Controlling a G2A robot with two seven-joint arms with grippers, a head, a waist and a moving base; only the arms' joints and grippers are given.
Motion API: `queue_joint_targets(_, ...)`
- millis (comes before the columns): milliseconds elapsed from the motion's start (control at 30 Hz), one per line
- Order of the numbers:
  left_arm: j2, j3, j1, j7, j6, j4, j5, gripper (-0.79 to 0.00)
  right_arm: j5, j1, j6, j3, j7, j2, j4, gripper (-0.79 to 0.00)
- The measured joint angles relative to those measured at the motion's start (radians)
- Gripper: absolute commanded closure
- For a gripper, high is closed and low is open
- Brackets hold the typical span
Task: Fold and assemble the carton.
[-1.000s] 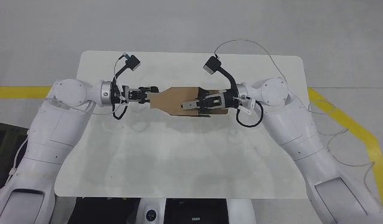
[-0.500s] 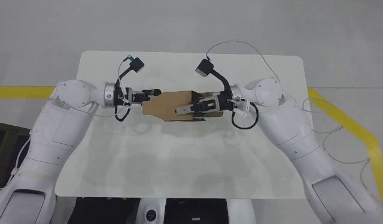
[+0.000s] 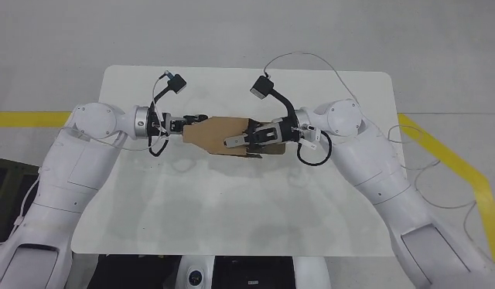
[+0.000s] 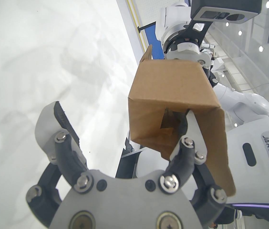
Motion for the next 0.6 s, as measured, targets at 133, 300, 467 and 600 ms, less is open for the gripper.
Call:
queue_joint_targets(133,0.003,-0.017,-0.002,0.008,-0.001,0.031,-0.001,-0.785,-0.015,-0.011,-0.007,0.039,-0.022,0.011,0.015,0.0)
queue_joint_targets(300,0.006,-0.031,-0.006,0.018,-0.003,0.055,0.0,-0.785,-0.037,-0.032,-0.007,0.083,-0.049,0.024,0.012,0.0)
queue_joint_targets(467,0.006,-0.029,-0.003,0.013,-0.005,0.048,0.002,-0.785,-0.051,-0.051,0.003,0.102,-0.067,0.032,-0.009,0.0)
queue_joint_targets(600,0.006,-0.021,0.002,0.003,-0.006,0.031,0.004,-0.785,-0.055,-0.056,0.007,0.094,-0.078,0.03,-0.022,0.0)
